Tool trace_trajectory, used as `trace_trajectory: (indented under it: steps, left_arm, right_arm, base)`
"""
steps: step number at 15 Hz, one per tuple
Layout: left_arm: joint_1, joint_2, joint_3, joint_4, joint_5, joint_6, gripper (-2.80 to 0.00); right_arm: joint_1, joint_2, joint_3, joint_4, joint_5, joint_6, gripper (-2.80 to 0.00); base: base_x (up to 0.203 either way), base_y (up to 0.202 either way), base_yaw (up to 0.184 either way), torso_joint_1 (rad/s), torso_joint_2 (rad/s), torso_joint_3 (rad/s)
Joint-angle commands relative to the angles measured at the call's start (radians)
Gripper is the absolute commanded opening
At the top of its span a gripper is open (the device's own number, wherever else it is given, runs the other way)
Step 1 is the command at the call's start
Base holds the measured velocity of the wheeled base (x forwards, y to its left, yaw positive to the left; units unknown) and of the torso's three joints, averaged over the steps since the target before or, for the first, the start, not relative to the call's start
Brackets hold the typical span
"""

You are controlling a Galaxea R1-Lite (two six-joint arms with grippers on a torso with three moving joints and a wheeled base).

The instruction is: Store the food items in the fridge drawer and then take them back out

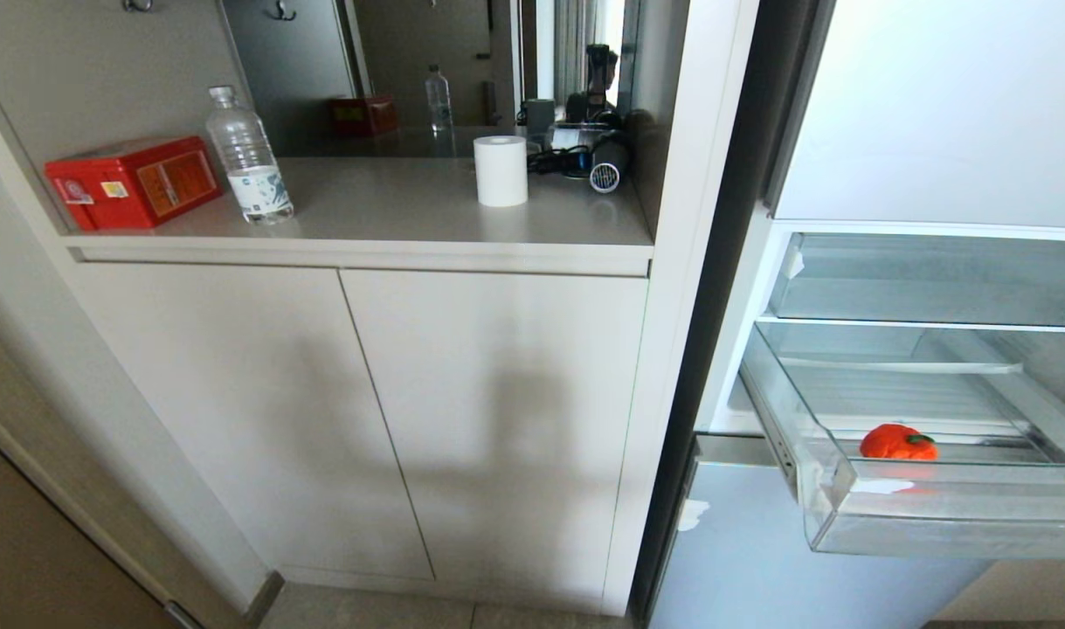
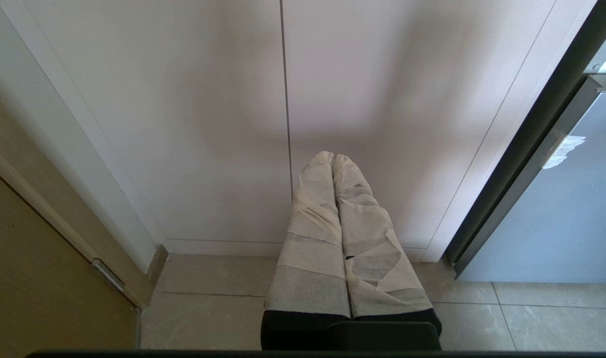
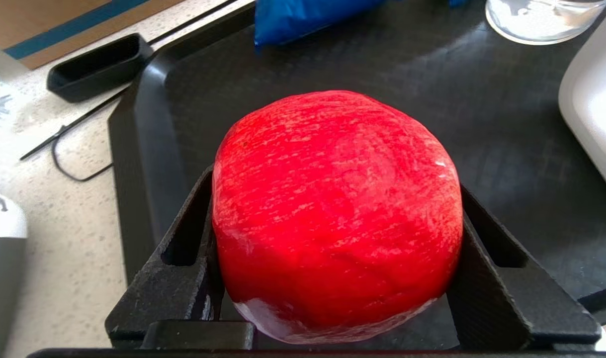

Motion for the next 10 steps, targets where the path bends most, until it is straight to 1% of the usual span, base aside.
trace_trajectory:
  steps: [1,2,3,10]
  left_arm:
    - [0.001,0.002,0.000,0.001,0.000,0.000,-2.80]
    - [0.001,0.002,0.000,0.001,0.000,0.000,-2.80]
    - [0.001,0.002,0.000,0.001,0.000,-0.001,-2.80]
    - [0.001,0.002,0.000,0.001,0.000,0.000,-2.80]
  right_arm:
    - [-0.002,0.015,-0.012,-0.002,0.002,0.001,-2.80]
    - [-0.006,0.017,-0.019,-0.002,0.002,0.000,-1.95]
    - [-0.007,0.017,-0.021,-0.001,0.002,0.001,0.00]
    - [-0.008,0.031,-0.034,-0.001,0.002,-0.001,0.00]
  base:
    - [0.000,0.000,0.000,0.000,0.00,0.000]
    - [0.000,0.000,0.000,0.000,0.00,0.000]
    - [0.000,0.000,0.000,0.000,0.00,0.000]
    - [0.000,0.000,0.000,0.000,0.00,0.000]
